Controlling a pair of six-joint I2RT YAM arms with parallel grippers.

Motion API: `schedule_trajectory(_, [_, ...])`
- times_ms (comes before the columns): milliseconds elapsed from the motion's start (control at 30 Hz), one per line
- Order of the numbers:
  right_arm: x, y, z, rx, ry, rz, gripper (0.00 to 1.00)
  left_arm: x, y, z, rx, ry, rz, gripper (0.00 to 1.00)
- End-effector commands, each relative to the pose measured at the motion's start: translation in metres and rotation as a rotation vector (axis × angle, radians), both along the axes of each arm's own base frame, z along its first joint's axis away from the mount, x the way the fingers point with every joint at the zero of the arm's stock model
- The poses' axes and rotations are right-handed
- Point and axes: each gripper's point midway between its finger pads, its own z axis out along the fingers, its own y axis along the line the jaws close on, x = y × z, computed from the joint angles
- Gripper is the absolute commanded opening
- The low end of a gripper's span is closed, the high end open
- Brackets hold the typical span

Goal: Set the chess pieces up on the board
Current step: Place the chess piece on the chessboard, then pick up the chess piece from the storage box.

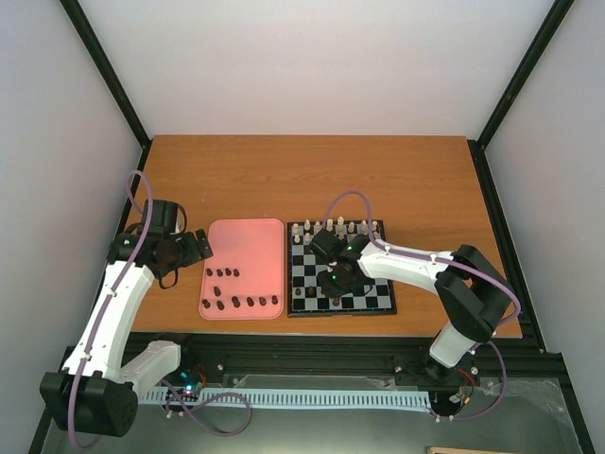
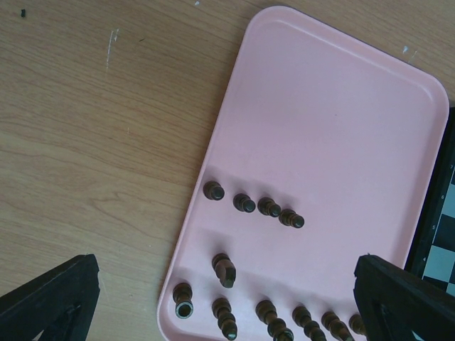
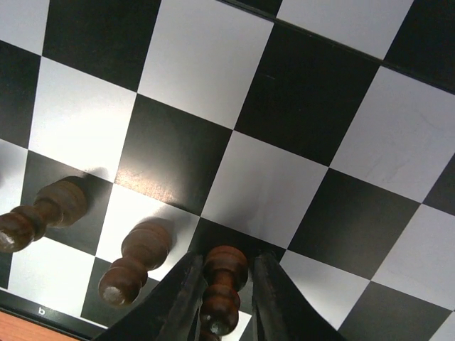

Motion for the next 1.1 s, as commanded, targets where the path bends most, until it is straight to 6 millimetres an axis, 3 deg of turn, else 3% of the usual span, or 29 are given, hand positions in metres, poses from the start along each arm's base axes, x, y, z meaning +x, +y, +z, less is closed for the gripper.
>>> schedule_trajectory(0, [0.008, -0.001, 0.007, -0.006, -0.025, -0.015, 0.22, 0.007, 0.001, 0.003, -0.005, -0.023, 0.011, 1.00])
schedule_trajectory(333, [0.028, 0.006, 0.037, -0.004, -0.098, -0.031, 0.37, 0.009, 0.001, 0.004, -0.002, -0.026, 0.008, 1.00])
schedule_trajectory(567, [0.053, 0.026, 0.062, 0.022, -0.153, -0.013, 0.38, 0.008, 0.001, 0.006, -0.004, -0.029, 0.008, 1.00])
schedule_trajectory(833, [0.083, 0.092, 0.083, 0.118, -0.181, 0.090, 0.37, 0.008, 0.000, 0.016, -0.010, -0.054, 0.012, 1.00])
schedule_trajectory(1067, [0.068, 0.170, 0.072, 0.224, -0.116, 0.242, 0.35, 0.008, 0.001, 0.029, -0.014, -0.081, 0.024, 1.00])
